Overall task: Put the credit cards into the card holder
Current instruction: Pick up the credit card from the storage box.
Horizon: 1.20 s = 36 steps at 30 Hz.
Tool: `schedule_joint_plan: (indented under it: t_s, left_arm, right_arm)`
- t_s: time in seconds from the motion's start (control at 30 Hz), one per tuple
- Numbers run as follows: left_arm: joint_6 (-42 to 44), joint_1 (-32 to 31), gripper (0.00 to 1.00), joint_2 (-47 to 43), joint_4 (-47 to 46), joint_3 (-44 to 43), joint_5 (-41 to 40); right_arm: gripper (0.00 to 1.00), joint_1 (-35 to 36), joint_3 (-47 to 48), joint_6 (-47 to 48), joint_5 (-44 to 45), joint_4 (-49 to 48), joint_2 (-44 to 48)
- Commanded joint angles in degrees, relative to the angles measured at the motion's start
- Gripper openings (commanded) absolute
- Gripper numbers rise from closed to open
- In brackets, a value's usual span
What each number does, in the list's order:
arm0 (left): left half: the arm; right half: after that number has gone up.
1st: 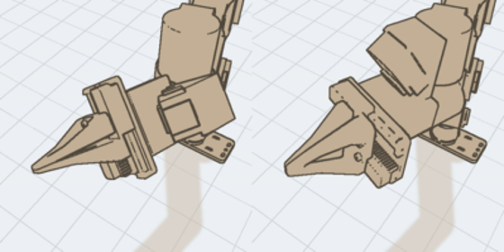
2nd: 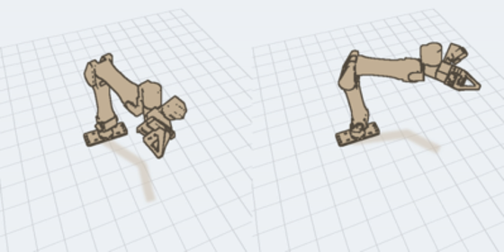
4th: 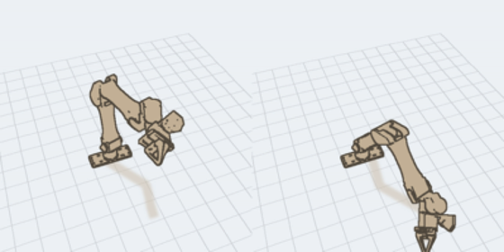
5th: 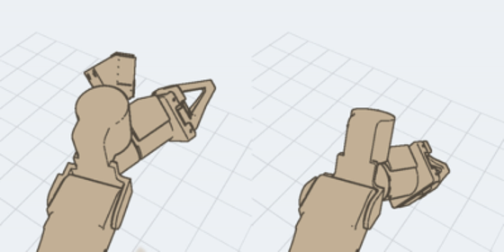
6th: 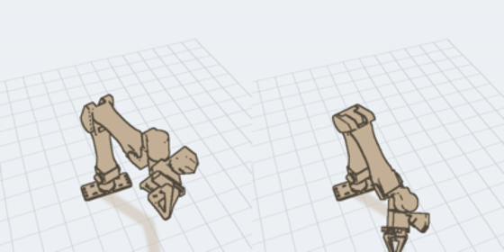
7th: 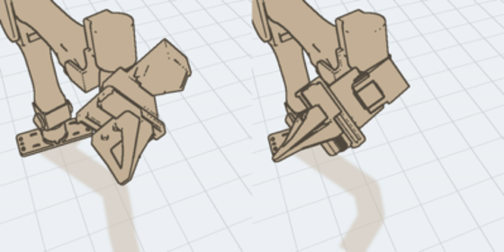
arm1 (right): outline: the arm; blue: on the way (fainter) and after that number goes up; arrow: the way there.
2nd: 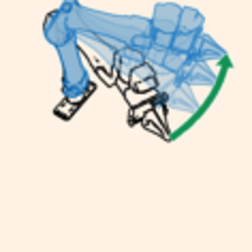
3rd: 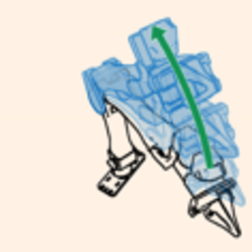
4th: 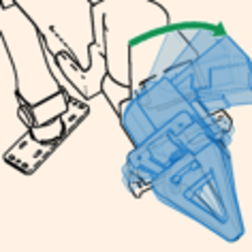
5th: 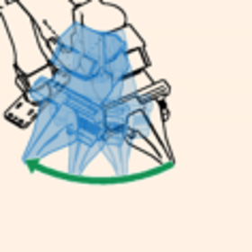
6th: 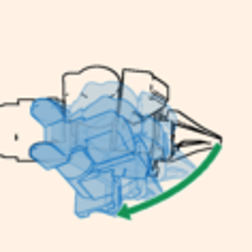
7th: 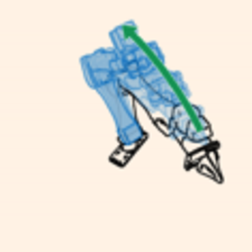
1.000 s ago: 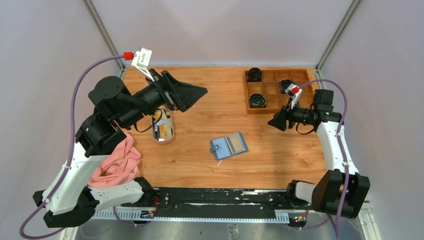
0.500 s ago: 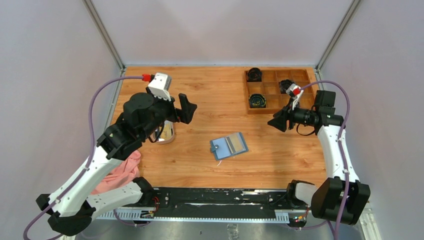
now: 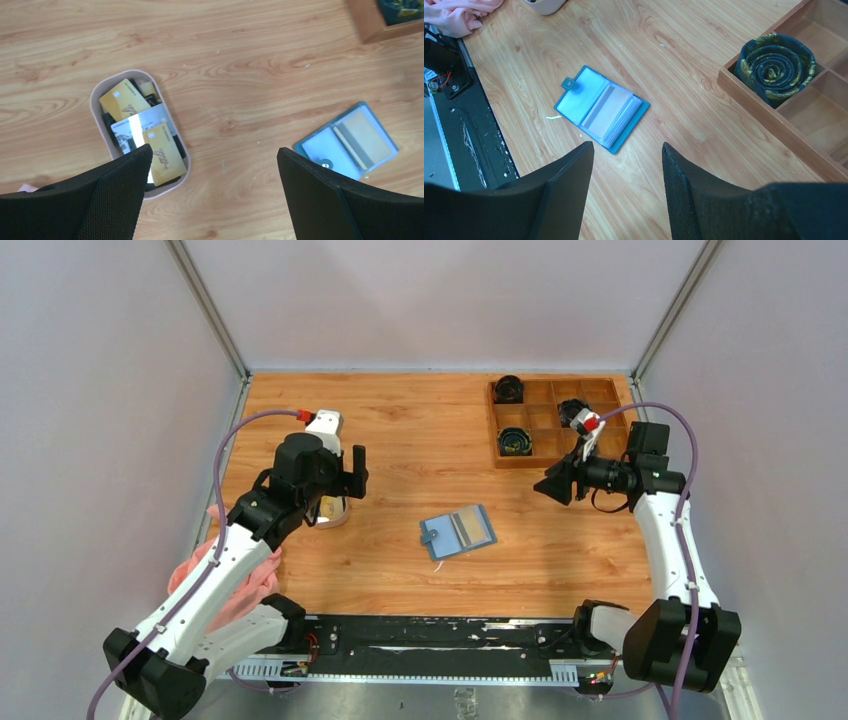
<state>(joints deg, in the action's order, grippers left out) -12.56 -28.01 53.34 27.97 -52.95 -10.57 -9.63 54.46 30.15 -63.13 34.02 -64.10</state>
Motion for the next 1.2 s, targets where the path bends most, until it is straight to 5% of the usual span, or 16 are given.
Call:
schedule_joint_plan:
  t_s: [0.0, 1.17]
  left_arm:
    - [4.1, 2.9, 1.00, -0.5, -3.1, 1.6, 1.3]
    - [0.3, 4.1, 1.00, 0.8, 6.0, -3.3, 1.8]
  right_arm:
    - [0.56, 1.8, -0.8, 0.5, 1.2, -0.1, 0.6]
    - [0.56, 8.1, -0.5, 3.2, 4.1, 1.3, -0.1]
